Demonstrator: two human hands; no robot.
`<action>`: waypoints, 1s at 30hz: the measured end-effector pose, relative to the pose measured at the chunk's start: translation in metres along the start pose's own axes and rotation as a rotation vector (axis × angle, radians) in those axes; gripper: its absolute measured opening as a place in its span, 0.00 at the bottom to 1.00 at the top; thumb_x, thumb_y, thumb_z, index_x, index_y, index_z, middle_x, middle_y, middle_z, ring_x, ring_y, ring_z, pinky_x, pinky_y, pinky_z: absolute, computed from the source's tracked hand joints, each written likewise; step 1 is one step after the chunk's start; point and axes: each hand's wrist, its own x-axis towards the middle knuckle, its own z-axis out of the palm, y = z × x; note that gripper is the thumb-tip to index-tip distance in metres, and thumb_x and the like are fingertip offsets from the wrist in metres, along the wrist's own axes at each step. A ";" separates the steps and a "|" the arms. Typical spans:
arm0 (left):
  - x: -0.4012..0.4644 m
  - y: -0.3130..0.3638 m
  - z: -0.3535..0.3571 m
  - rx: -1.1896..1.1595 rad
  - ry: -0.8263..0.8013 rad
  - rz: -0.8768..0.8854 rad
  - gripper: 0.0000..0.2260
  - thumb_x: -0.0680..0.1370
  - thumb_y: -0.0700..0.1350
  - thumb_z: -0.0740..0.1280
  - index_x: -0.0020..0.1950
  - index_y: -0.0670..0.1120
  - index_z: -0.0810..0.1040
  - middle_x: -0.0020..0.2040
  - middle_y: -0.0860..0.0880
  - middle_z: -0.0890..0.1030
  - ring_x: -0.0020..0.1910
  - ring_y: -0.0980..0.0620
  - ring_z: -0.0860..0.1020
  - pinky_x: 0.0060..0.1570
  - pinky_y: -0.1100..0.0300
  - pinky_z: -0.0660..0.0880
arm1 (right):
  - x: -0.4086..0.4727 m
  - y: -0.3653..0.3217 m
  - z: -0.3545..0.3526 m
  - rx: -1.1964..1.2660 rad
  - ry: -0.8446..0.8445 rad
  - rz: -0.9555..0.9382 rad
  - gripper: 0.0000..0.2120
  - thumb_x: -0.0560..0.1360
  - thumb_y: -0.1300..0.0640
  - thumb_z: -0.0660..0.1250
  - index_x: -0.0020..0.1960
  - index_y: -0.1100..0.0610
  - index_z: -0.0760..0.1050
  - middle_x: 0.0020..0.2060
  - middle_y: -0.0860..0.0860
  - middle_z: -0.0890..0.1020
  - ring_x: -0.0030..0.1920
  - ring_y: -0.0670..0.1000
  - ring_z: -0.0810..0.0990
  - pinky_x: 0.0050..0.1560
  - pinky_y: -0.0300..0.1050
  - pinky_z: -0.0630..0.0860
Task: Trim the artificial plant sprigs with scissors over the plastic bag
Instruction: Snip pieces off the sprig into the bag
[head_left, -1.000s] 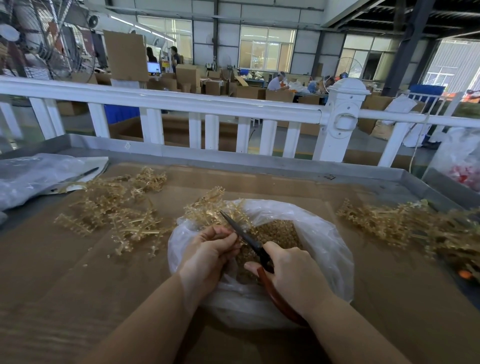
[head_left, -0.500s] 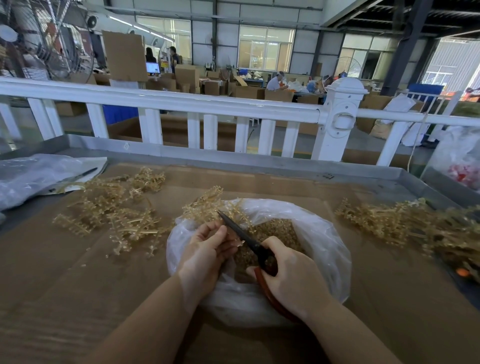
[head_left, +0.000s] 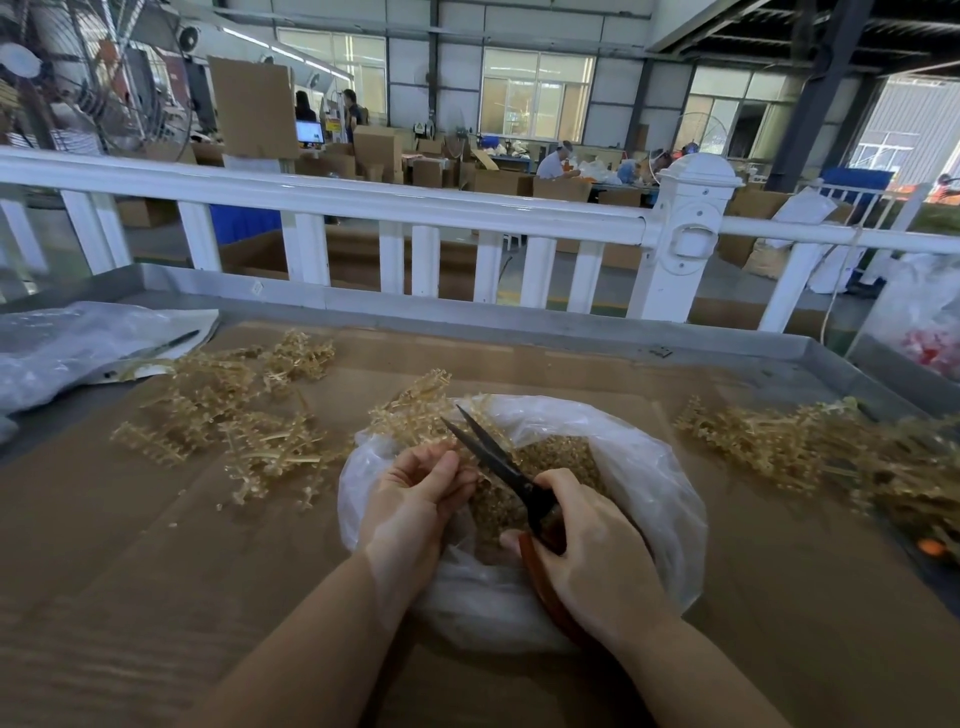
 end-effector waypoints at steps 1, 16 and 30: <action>0.000 0.000 0.000 -0.007 0.002 0.006 0.07 0.77 0.33 0.63 0.41 0.42 0.75 0.32 0.47 0.81 0.29 0.56 0.80 0.31 0.66 0.78 | 0.000 0.000 0.000 0.016 0.014 0.001 0.20 0.71 0.39 0.69 0.57 0.49 0.72 0.45 0.44 0.78 0.47 0.45 0.76 0.49 0.39 0.74; 0.000 -0.001 0.001 -0.031 -0.006 0.035 0.07 0.76 0.31 0.63 0.42 0.42 0.74 0.29 0.50 0.81 0.29 0.57 0.80 0.32 0.67 0.78 | 0.003 0.000 -0.011 -0.119 -0.058 -0.002 0.19 0.69 0.33 0.64 0.55 0.41 0.73 0.43 0.41 0.77 0.46 0.41 0.74 0.41 0.27 0.65; 0.001 0.002 -0.001 -0.032 -0.040 -0.027 0.11 0.78 0.34 0.61 0.38 0.42 0.77 0.32 0.48 0.80 0.30 0.56 0.79 0.33 0.66 0.78 | 0.006 0.002 -0.013 -0.073 -0.145 -0.018 0.16 0.71 0.36 0.65 0.53 0.43 0.70 0.43 0.43 0.74 0.48 0.43 0.72 0.47 0.34 0.68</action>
